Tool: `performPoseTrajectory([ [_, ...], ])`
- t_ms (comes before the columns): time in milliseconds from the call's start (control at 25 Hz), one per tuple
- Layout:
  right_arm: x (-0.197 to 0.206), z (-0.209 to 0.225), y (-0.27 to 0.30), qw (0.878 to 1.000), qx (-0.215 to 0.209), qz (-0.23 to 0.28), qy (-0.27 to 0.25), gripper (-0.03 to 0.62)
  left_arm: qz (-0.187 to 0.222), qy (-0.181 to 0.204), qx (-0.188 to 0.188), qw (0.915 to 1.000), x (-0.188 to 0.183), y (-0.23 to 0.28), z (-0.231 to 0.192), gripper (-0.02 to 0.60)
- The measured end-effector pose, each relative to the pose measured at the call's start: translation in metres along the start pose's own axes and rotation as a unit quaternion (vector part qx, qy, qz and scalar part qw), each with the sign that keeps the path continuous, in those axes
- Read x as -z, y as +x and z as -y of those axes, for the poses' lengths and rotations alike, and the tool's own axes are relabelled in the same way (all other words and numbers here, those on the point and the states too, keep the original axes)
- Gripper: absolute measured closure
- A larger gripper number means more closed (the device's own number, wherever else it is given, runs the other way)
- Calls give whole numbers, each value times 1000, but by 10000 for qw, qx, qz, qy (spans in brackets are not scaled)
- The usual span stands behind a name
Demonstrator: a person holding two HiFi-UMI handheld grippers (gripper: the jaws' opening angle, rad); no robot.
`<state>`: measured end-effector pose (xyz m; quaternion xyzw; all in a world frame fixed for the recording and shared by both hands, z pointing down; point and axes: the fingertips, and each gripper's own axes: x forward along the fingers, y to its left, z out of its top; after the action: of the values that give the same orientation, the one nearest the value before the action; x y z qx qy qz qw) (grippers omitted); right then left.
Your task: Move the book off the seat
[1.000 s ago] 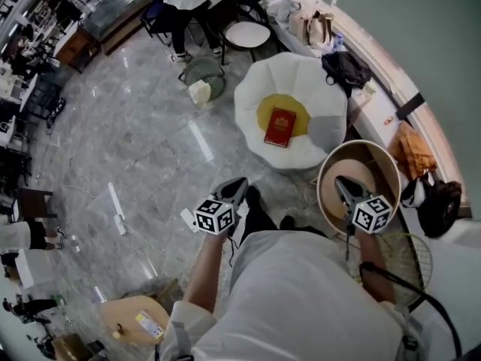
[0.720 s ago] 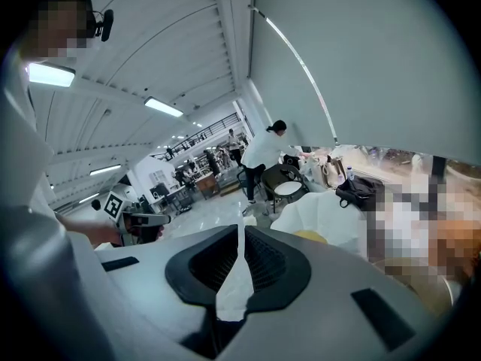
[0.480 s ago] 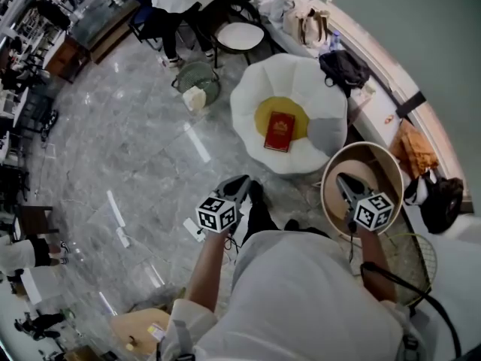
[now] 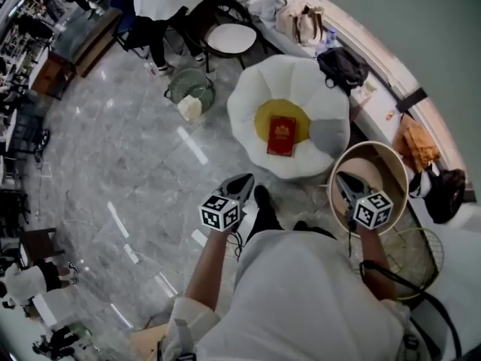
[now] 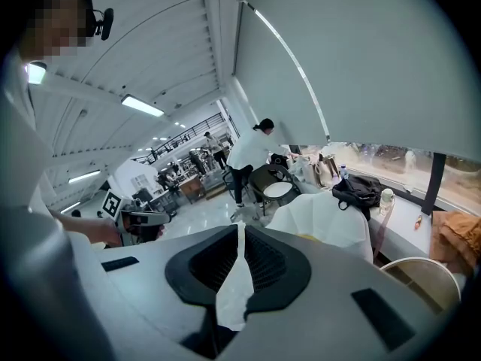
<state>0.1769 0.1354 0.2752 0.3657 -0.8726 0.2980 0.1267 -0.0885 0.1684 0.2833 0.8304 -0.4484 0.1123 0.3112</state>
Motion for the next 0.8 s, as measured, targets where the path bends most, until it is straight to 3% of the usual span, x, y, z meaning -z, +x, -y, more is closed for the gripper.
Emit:
performPoseTrajectory([
  [440,-22,-18,72,9991,405,-116,109,543,-339,70,404,9986,-32,18,-75,580],
  [800,-19,-32,123,9977,635,-216,97,543,-749,368,707,9940,-28,30,-122,580],
])
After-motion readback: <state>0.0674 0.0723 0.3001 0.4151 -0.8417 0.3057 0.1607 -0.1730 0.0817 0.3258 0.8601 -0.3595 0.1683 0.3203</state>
